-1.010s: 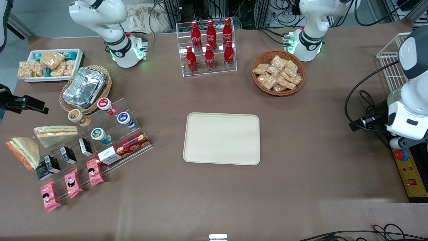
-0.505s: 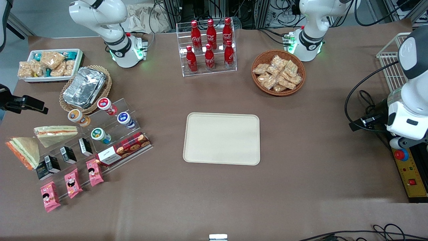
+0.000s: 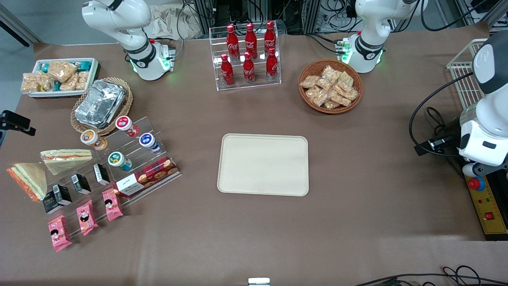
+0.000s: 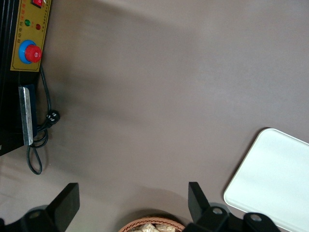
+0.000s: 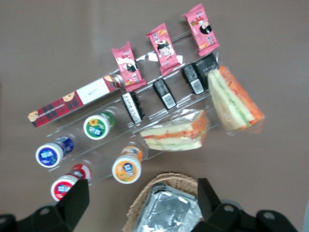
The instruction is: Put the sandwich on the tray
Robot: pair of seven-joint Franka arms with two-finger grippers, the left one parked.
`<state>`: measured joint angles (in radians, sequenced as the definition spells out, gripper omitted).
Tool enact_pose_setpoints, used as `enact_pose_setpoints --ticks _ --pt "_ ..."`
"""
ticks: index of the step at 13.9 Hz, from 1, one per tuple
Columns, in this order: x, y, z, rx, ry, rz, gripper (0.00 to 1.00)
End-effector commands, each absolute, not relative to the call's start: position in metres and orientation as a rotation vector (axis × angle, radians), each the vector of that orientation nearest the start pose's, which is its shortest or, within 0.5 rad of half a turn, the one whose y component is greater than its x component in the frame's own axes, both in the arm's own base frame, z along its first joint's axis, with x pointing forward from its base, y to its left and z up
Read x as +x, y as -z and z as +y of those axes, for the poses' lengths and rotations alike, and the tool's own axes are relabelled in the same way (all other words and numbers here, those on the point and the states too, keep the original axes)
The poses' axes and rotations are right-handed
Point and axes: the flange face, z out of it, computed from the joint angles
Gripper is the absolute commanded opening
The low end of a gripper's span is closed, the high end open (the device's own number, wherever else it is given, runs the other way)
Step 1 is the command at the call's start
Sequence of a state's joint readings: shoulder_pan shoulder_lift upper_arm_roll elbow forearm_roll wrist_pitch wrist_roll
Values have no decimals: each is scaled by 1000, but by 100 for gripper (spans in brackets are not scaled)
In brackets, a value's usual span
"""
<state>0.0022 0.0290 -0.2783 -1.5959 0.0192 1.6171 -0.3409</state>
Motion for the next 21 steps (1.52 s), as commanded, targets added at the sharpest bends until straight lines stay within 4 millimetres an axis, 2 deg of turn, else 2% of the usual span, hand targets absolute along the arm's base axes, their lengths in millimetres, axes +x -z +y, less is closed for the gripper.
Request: enact_pose_setpoints --ticks 1,4,6,10,14,16,21 --pt "546 -604 -171 -3118 46 -229 100" --pt "543 -592 -214 -3124 69 -358 100" --pt "545 -580 -232 -3097 80 -429 100" --pt "550 -535 -281 -3028 118 -529 100" --pt "571 -475 -301 -3007 97 -610 100" --pt "576 -449 -311 -3019 78 -596 100" --pt "582 -416 -320 -3026 51 -611 100"
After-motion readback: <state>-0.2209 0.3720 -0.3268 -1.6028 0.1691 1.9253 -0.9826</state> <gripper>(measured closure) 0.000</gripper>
